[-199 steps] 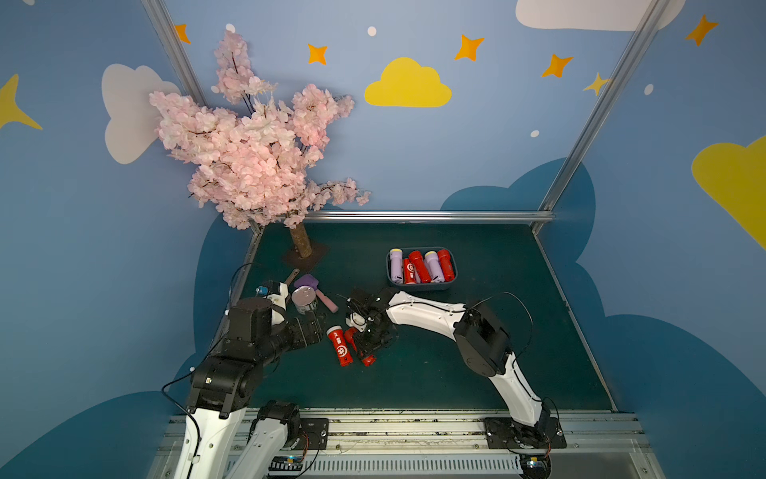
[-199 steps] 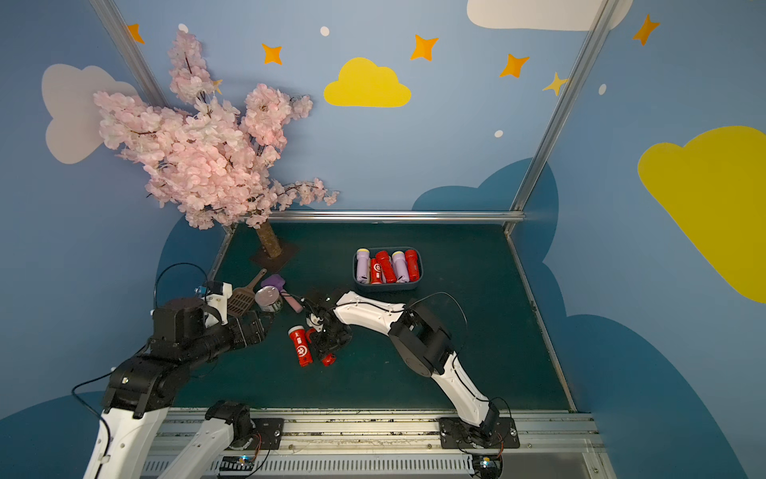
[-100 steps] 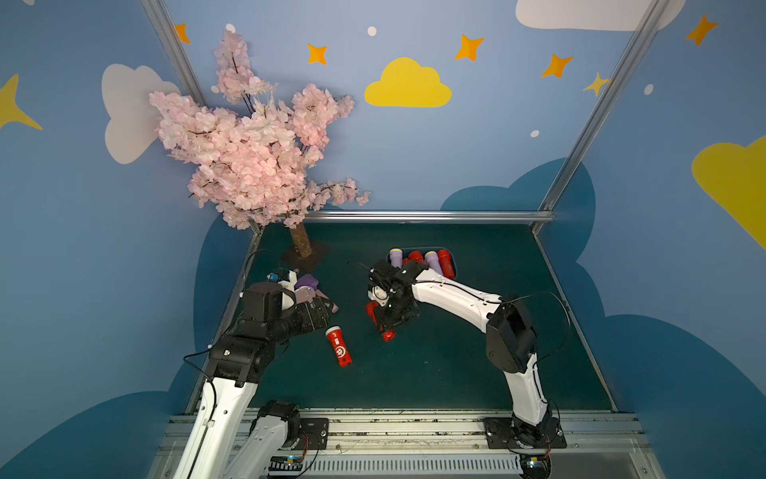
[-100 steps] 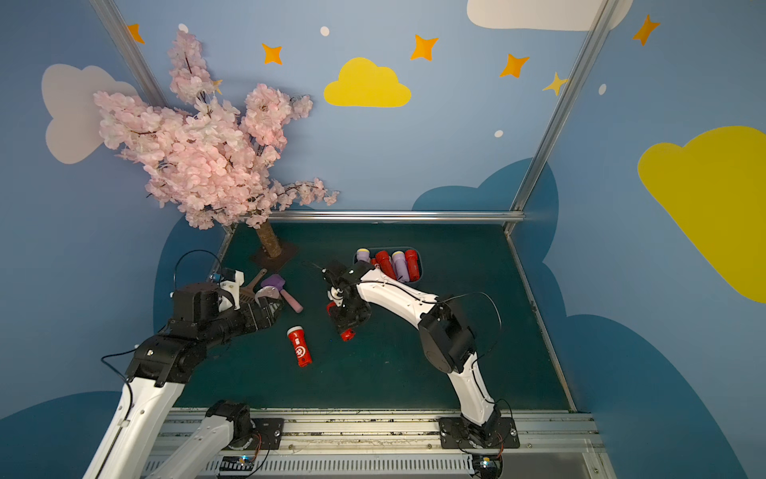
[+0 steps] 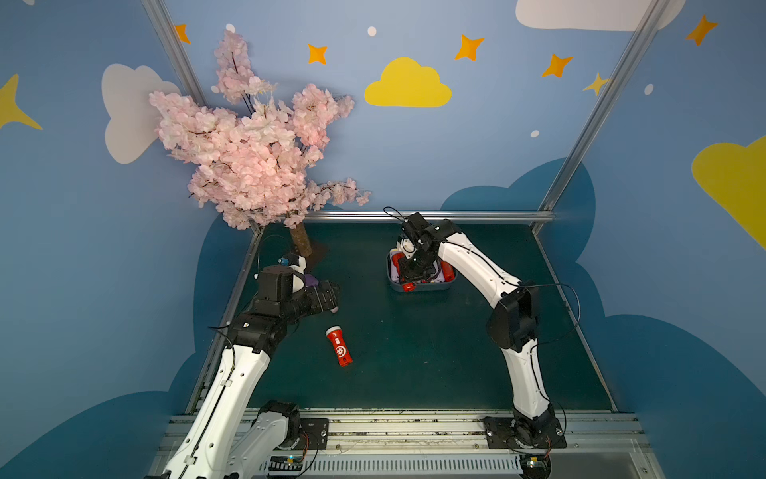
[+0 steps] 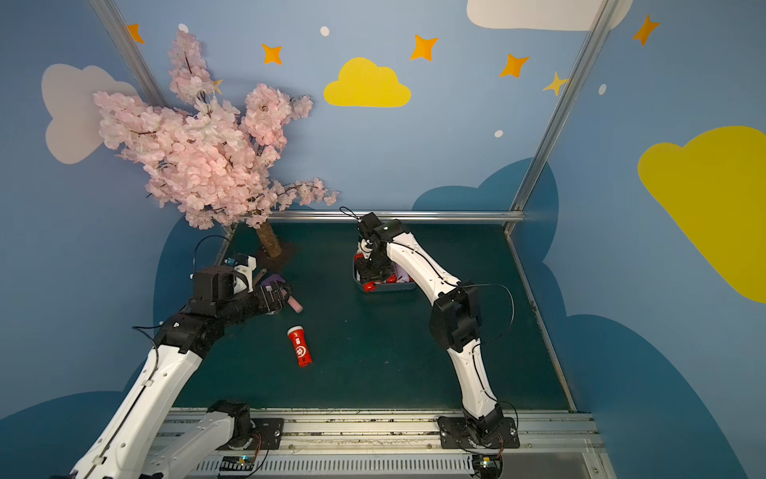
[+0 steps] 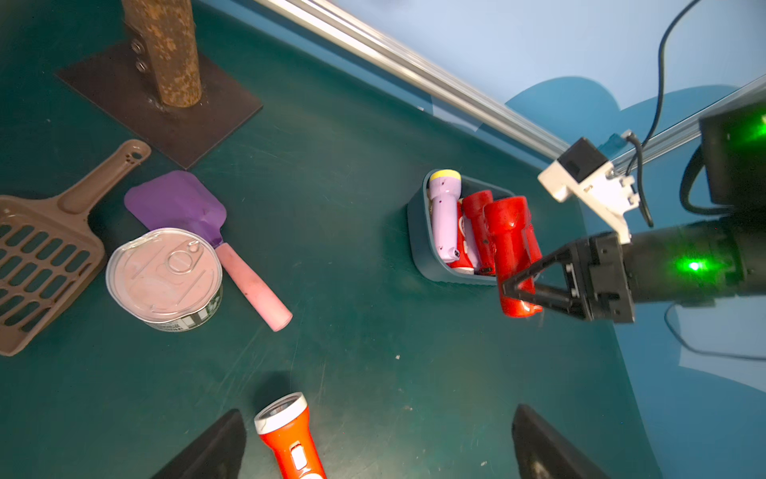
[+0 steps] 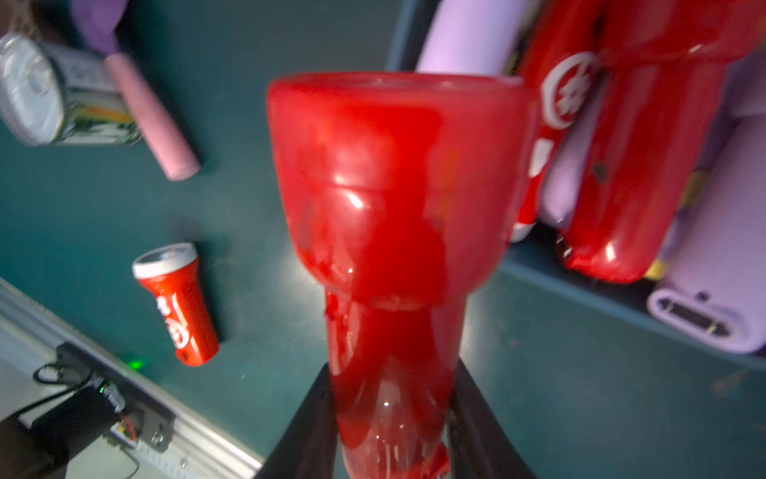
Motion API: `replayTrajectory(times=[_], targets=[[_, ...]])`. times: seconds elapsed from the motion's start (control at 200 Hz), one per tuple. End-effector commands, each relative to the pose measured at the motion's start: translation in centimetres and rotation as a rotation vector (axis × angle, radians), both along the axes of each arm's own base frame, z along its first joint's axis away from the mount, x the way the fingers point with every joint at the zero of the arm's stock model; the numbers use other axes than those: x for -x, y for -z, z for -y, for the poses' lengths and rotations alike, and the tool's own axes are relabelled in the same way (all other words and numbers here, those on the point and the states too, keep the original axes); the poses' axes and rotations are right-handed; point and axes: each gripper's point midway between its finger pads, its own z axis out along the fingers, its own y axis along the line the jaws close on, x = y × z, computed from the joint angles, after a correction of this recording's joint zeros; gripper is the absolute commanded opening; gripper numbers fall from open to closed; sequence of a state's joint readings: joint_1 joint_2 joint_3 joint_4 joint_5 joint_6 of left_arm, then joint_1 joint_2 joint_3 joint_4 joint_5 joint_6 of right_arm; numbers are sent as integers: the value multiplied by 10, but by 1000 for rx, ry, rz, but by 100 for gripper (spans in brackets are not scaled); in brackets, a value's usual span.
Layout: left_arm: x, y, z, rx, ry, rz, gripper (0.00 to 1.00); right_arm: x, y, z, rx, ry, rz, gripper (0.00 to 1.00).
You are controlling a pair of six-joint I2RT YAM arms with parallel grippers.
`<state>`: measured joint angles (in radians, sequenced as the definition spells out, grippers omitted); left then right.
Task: Put the flashlights into the storage boxes
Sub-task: Place the flashlight at the storage box.
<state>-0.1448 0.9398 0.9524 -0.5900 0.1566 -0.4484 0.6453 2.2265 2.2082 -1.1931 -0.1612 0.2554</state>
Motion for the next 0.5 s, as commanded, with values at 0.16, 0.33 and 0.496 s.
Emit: replayTrajectory(times=[0.16, 0.33, 0.496], targets=[[-34, -21, 6, -16, 34, 77, 99, -35, 34, 13, 21, 42, -46, 24], [-48, -22, 8, -24, 49, 72, 99, -55, 48, 17, 7, 73, -52, 25], [-58, -23, 9, -38, 69, 66, 99, -66, 60, 21, -1, 101, -63, 25]])
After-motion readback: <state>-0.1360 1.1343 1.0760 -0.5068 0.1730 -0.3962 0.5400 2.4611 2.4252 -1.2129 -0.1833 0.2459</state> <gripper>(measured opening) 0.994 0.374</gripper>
